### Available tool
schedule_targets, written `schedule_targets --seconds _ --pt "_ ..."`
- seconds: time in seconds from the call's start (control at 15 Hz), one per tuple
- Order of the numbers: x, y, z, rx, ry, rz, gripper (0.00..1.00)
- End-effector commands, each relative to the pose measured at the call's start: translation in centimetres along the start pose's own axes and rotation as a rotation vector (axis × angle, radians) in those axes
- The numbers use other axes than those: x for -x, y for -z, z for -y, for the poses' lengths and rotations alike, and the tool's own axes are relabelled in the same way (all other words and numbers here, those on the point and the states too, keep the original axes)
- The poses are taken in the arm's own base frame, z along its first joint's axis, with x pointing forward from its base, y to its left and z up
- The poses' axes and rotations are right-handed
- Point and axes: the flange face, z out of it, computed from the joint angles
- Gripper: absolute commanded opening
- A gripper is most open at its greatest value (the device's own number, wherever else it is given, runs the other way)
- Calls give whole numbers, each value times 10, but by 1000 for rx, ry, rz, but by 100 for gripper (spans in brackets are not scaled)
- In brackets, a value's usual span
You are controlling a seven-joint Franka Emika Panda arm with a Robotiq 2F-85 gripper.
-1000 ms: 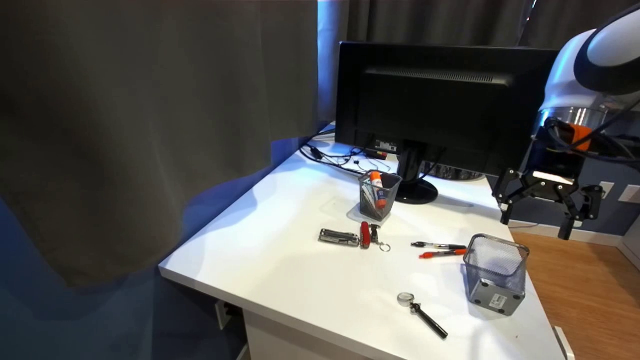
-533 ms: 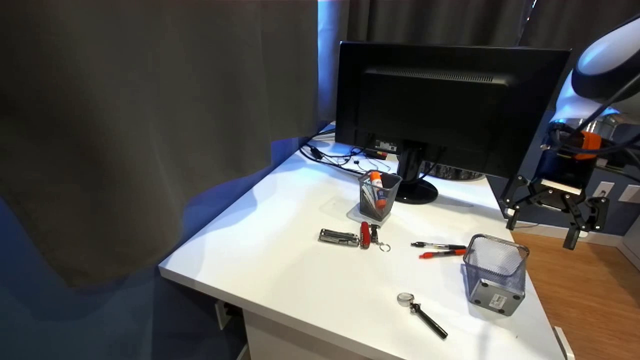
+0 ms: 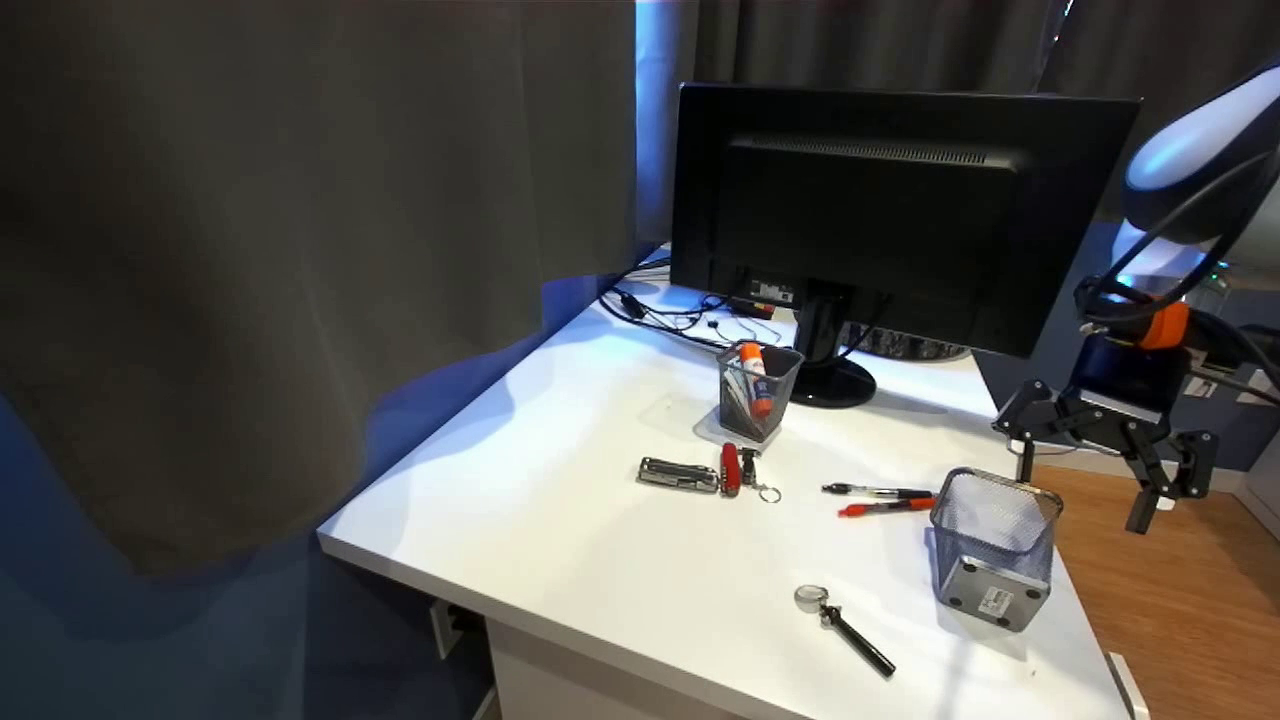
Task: Turn the grey basket at the front of the desk upright.
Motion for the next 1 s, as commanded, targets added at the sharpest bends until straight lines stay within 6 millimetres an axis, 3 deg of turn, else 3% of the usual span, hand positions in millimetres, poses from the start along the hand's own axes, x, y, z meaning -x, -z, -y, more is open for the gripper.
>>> schedule_targets --seconds 0.0,0.33,0.93 --pt "-6 2 -3 -53 -18 21 100" --pt "-12 8 -9 -98 -41 30 100" --pt "-31 -12 -11 -99 -83 84 100"
